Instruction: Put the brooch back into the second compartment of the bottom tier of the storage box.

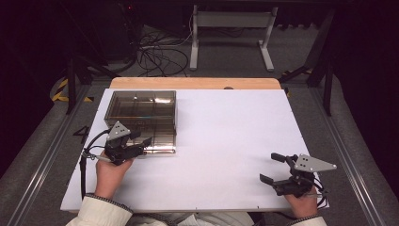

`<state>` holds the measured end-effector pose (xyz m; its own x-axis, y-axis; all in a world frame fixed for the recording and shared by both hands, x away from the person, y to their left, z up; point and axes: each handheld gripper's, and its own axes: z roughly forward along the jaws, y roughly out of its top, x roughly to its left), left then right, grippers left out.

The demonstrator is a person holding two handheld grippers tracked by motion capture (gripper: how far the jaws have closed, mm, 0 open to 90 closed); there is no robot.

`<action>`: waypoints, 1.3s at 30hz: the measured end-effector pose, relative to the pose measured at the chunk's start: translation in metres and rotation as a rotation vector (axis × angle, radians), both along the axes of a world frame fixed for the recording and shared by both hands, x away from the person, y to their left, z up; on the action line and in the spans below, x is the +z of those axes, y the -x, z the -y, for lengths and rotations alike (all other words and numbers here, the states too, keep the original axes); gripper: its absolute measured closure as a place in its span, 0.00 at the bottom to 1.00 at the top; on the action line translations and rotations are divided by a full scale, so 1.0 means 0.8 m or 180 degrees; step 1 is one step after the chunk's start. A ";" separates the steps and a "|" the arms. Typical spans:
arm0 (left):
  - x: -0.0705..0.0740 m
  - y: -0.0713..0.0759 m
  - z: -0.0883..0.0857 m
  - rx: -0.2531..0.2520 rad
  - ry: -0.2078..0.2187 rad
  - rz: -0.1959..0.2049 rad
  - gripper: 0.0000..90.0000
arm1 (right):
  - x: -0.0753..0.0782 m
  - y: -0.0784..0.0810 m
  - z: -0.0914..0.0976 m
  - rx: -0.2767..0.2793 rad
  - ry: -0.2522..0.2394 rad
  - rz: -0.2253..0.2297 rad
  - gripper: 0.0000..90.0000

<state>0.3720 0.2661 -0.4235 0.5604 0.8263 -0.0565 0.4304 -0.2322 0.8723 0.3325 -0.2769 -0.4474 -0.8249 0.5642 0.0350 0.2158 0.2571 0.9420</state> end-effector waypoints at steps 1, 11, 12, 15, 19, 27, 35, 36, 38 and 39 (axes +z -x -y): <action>0.002 0.001 0.000 -0.0020 0.0005 0.0012 0.48 | 0.000 0.000 0.000 -0.0001 -0.0005 0.0004 0.09; 0.024 0.023 0.003 -0.0340 0.0224 0.0297 0.28 | 0.000 0.000 -0.001 0.0002 -0.0005 -0.0005 0.09; 0.025 0.026 0.004 -0.0369 0.0240 0.0317 0.25 | 0.000 0.000 -0.001 0.0002 -0.0006 -0.0005 0.09; 0.026 0.035 0.003 -0.0477 0.0333 0.0319 0.18 | 0.000 0.000 -0.002 0.0012 -0.0002 -0.0008 0.09; 0.024 0.049 -0.002 -0.0552 0.0331 0.0390 0.13 | 0.000 0.001 -0.003 0.0031 0.0003 0.0007 0.09; 0.006 0.077 -0.010 -0.0620 0.0296 0.0446 0.10 | -0.001 0.001 -0.004 0.0053 0.0019 0.0009 0.09; -0.025 0.088 -0.034 -0.0570 0.0478 0.0380 0.08 | -0.001 0.002 -0.007 0.0083 0.0049 0.0024 0.09; -0.029 0.088 -0.036 -0.0561 0.0464 0.0364 0.08 | -0.001 0.002 -0.007 0.0083 0.0048 0.0023 0.09; -0.035 0.089 -0.039 -0.0526 0.0457 0.0346 0.08 | -0.001 0.002 -0.007 0.0082 0.0054 0.0026 0.09; -0.038 0.089 -0.040 -0.0505 0.0445 0.0340 0.08 | -0.001 0.002 -0.007 0.0083 0.0053 0.0026 0.09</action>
